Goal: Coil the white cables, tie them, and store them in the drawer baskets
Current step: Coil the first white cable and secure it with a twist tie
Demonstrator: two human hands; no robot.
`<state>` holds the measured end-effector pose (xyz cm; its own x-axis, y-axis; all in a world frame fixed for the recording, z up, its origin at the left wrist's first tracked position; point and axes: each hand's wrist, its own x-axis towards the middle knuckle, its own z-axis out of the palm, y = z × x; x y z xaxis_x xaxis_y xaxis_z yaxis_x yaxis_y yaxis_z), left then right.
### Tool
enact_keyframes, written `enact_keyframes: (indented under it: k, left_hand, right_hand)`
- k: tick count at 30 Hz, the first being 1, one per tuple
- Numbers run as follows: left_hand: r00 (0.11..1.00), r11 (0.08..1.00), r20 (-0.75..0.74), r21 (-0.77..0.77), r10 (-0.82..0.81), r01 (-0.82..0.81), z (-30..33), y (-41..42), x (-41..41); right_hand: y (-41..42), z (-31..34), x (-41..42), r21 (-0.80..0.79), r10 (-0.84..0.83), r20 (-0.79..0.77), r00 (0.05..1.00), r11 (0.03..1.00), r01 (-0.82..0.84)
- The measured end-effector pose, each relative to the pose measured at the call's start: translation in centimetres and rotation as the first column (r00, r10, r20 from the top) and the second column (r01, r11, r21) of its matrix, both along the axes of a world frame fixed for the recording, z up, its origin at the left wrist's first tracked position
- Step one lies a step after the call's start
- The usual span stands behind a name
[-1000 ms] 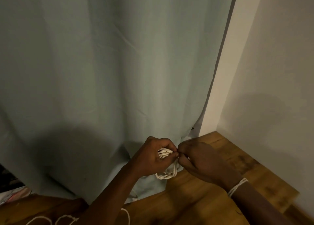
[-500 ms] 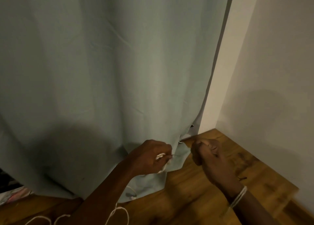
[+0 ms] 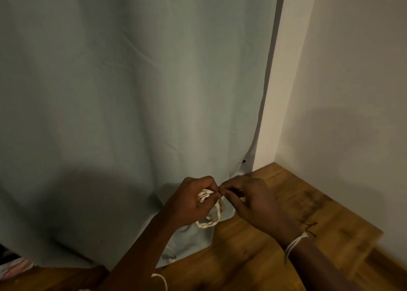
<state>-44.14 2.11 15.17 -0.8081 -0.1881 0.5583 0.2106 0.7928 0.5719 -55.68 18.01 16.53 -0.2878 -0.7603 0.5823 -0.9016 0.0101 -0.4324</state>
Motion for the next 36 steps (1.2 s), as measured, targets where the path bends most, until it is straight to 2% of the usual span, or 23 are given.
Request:
enact_keyframes:
  k: [3,5,10,14,16,19,21,23,28,34,36]
  left_hand:
    - [0.999,1.0,-0.033,0.018,0.01,-0.009,0.6,0.0,-0.3]
    - [0.999,1.0,-0.029,0.016,0.012,-0.012,0.8,0.1,-0.5]
    - [0.999,0.996,-0.001,-0.077,-0.036,0.036,1.0,-0.8,-0.5]
    - [0.998,0.997,-0.018,-0.053,-0.056,0.055,1.4,-0.8,-0.6]
    - [0.997,0.997,-0.029,0.006,-0.07,0.071,1.3,-0.6,-0.9]
    - [0.995,0.993,-0.043,0.071,-0.091,0.094,1.1,-0.4,-0.9]
    - [0.993,0.991,-0.06,0.076,-0.104,0.109,1.1,-0.1,-0.7]
    - [0.991,0.992,-0.073,0.056,-0.112,0.116,1.2,0.2,-0.6]
    - [0.991,0.99,-0.085,0.086,-0.104,0.111,0.8,0.8,-0.8]
    - [0.994,0.984,-0.065,0.149,-0.089,0.098,-0.2,0.5,-0.8]
    - [0.994,0.983,-0.061,0.153,-0.092,0.101,-0.3,0.1,-0.7]
  right_hand:
    - [-0.9,0.1,-0.3,0.031,-0.054,-0.067,0.996,0.998,0.056]
    - [-1.4,0.0,-0.5,0.042,-0.079,-0.032,0.996,0.996,0.081]
    - [-1.4,-0.4,-0.4,0.022,-0.015,0.197,0.98,1.0,0.01]
    - [-1.2,-0.4,-0.1,0.012,0.014,0.431,0.902,1.0,-0.022]
    - [-1.0,-0.3,-0.1,-0.038,0.06,0.599,0.799,0.998,-0.046]
    - [-0.7,0.1,0.1,-0.103,0.119,0.841,0.528,0.993,-0.06]
    - [-0.5,0.6,0.4,-0.122,0.143,0.916,0.376,0.989,-0.078]
    - [-0.3,0.9,0.4,-0.12,0.142,0.94,0.311,0.989,-0.088]
    - [-0.4,0.6,0.0,-0.083,0.101,0.964,0.246,0.993,-0.082]
    - [-0.5,0.0,0.0,-0.067,0.083,0.956,0.281,0.996,-0.067]
    - [-0.2,0.1,0.2,-0.076,0.096,0.94,0.327,0.994,-0.073]
